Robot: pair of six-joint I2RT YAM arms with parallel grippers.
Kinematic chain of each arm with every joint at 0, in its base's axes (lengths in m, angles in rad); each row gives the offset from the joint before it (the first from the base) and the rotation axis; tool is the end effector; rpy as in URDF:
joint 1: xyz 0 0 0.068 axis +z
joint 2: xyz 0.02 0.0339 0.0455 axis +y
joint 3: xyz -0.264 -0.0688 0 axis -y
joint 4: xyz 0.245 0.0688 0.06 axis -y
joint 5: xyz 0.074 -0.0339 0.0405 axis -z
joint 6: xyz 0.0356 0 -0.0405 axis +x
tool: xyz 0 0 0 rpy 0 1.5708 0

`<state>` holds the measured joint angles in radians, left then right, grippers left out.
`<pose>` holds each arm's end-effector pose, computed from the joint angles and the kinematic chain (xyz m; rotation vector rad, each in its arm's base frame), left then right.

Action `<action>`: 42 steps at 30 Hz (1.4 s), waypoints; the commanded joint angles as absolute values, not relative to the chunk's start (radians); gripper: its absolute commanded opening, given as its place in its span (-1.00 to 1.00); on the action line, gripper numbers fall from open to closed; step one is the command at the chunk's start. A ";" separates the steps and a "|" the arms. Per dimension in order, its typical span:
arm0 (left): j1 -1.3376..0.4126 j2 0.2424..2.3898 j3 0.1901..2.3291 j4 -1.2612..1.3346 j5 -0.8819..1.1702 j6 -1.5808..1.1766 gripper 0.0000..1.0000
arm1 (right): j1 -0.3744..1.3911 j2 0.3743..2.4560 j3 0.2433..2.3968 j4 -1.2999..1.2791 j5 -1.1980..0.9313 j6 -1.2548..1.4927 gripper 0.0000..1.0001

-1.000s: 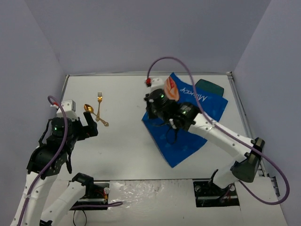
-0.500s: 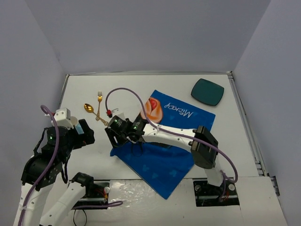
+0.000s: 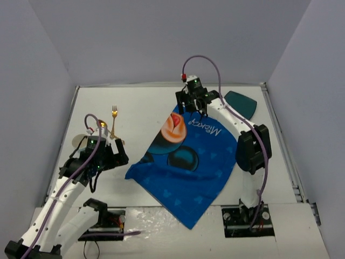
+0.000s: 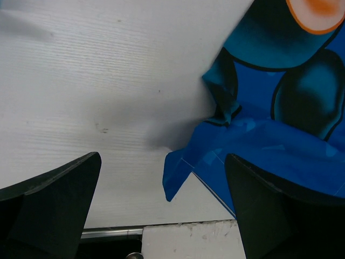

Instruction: Set the dinner table for one person

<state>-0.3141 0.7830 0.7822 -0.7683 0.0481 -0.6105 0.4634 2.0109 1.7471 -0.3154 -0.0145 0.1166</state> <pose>0.1485 -0.0500 0.2833 -0.3297 2.3740 -0.5046 0.4259 0.2134 0.2864 -0.3829 2.1368 0.3508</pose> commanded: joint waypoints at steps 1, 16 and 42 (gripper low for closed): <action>-0.321 0.809 0.772 -0.596 0.127 -0.619 0.94 | 0.389 2.167 1.900 -0.288 -0.164 -0.082 0.46; -0.325 0.991 0.671 -0.442 0.114 -0.608 0.94 | 0.295 2.392 2.019 -0.282 -0.262 -0.325 0.64; -0.327 0.911 0.804 -0.561 0.117 -0.526 0.82 | 0.235 2.483 2.028 -0.279 -0.314 -0.313 -1.00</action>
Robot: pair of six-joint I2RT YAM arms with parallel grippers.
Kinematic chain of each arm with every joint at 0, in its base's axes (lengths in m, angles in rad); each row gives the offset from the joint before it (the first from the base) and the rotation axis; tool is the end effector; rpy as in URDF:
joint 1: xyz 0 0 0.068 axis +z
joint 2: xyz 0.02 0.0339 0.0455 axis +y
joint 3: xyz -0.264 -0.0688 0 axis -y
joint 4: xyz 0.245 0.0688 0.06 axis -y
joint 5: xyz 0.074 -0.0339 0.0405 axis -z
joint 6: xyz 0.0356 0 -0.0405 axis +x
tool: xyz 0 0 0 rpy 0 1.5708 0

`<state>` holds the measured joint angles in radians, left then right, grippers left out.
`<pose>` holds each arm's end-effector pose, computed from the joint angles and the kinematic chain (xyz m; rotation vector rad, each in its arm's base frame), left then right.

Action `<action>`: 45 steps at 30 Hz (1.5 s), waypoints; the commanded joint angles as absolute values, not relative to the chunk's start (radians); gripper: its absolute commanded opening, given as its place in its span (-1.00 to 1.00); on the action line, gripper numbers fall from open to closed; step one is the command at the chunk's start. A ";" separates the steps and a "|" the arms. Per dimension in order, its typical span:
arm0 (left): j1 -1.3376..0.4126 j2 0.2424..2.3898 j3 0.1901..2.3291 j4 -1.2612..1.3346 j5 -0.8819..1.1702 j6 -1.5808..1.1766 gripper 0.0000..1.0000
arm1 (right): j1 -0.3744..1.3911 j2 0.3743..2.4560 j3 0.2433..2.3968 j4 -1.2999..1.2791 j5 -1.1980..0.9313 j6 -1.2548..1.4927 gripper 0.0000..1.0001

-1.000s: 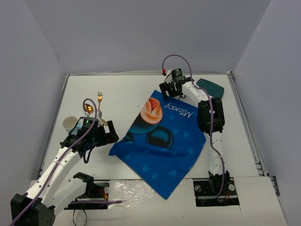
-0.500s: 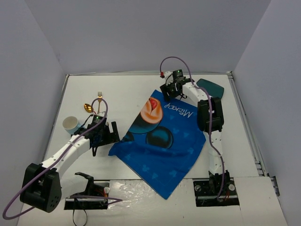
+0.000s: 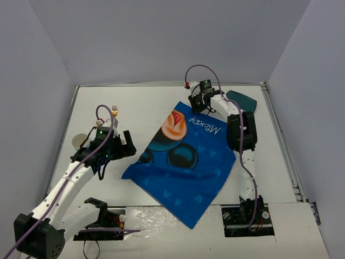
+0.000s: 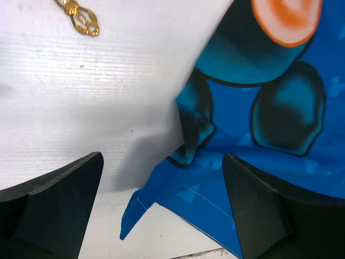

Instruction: Set the dinner table for one person

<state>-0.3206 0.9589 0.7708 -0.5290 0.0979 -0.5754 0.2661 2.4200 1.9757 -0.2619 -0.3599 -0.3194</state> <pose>0.1913 -0.0672 0.2708 -0.2468 2.3388 -0.5670 0.5243 0.1559 0.1671 -0.8275 2.0931 0.3803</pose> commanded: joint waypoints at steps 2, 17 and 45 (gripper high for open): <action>-0.327 0.908 0.795 -0.560 0.130 -0.519 0.85 | 0.219 2.496 2.061 -0.280 -0.296 -0.295 -1.00; -0.327 1.149 0.759 -0.425 0.080 -0.563 0.91 | 0.153 2.558 2.218 -0.216 -0.186 -0.202 -1.00; -0.374 1.470 0.827 -0.176 -0.074 -0.723 0.81 | 0.156 1.999 1.729 -0.137 -0.048 0.139 0.27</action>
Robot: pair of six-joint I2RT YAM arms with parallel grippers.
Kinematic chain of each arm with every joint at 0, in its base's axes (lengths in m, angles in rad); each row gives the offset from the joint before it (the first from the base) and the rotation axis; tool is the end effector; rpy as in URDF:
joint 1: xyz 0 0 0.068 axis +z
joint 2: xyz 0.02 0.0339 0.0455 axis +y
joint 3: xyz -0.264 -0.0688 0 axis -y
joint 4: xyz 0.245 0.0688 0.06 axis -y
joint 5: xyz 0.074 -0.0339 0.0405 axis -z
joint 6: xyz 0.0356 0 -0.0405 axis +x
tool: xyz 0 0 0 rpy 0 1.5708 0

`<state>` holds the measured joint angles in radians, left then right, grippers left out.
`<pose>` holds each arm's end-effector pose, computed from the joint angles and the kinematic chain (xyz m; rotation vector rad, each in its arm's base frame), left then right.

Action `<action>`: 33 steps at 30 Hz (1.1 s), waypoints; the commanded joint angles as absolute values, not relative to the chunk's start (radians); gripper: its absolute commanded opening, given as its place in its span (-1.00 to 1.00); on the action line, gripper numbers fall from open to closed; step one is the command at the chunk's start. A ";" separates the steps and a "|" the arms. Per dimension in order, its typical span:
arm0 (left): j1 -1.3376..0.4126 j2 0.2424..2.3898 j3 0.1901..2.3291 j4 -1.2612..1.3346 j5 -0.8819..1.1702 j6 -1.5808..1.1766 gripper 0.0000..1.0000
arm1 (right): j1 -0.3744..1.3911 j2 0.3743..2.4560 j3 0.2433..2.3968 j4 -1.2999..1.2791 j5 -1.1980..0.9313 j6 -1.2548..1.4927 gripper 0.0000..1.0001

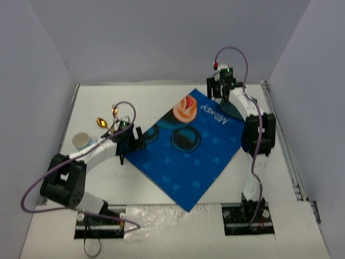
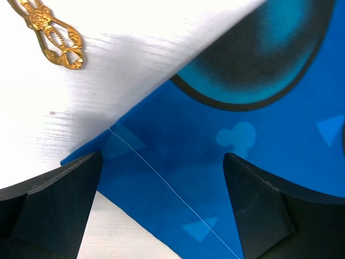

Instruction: Set the dinner table for one person

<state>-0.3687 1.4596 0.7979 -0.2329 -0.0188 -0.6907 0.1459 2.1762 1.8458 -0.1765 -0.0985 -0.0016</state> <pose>0.2702 -0.1037 0.1872 -0.4115 2.4819 -0.4265 0.5111 0.0786 0.2547 -0.2134 2.0696 0.1905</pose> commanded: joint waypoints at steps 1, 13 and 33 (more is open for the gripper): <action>-0.374 1.473 0.827 -0.178 -0.080 -0.727 0.81 | 0.156 1.967 1.699 -0.128 -0.039 0.155 0.26; -0.373 1.498 0.840 -0.245 -0.180 -0.774 0.80 | 0.048 1.804 1.133 0.110 -0.077 0.432 0.27; -0.373 1.559 0.891 -0.293 -0.241 -0.812 0.79 | -0.123 1.835 1.055 0.158 0.045 0.520 0.29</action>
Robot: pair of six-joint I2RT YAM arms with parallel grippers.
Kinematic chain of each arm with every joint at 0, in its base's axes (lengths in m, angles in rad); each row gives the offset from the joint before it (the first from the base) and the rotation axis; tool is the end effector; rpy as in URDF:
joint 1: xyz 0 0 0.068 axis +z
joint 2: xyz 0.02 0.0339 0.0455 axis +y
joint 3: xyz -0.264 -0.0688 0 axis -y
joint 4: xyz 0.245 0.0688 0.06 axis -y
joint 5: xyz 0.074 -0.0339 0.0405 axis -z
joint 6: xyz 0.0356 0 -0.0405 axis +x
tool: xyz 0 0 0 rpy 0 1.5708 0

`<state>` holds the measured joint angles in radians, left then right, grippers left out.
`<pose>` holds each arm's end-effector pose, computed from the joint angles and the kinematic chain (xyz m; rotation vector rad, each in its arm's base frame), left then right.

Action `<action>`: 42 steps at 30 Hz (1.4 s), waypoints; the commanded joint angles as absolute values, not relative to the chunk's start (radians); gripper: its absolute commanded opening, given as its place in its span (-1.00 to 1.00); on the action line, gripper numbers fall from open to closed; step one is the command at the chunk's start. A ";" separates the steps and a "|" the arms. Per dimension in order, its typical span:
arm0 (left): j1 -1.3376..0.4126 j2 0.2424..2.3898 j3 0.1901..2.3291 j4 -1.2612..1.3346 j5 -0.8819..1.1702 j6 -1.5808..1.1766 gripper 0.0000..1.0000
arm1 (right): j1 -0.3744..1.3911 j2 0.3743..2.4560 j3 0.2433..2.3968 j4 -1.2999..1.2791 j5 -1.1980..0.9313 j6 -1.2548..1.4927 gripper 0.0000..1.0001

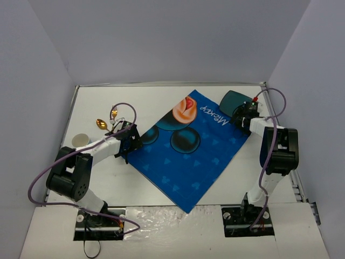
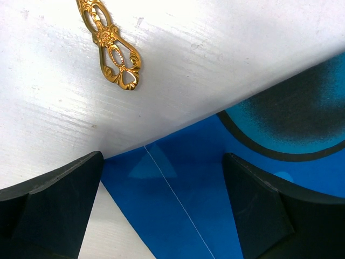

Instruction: Set the dinner table for one person

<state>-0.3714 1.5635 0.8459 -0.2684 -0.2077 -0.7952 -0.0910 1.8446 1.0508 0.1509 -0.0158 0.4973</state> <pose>0.2842 -0.1028 0.1708 -0.6111 2.4623 -0.1998 0.3921 -0.0352 0.1693 0.6365 2.1313 0.2418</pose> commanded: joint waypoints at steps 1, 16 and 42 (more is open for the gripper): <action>-0.373 1.561 0.893 -0.291 -0.240 -0.810 0.79 | -0.129 1.838 1.064 0.159 0.039 0.515 0.29; -0.375 1.452 0.948 -0.352 -0.246 -0.767 0.89 | 0.102 1.778 1.206 0.121 0.168 0.370 0.29; -0.391 1.649 0.958 -0.322 -0.260 -0.788 0.89 | 0.153 2.122 1.420 0.080 0.240 0.427 0.30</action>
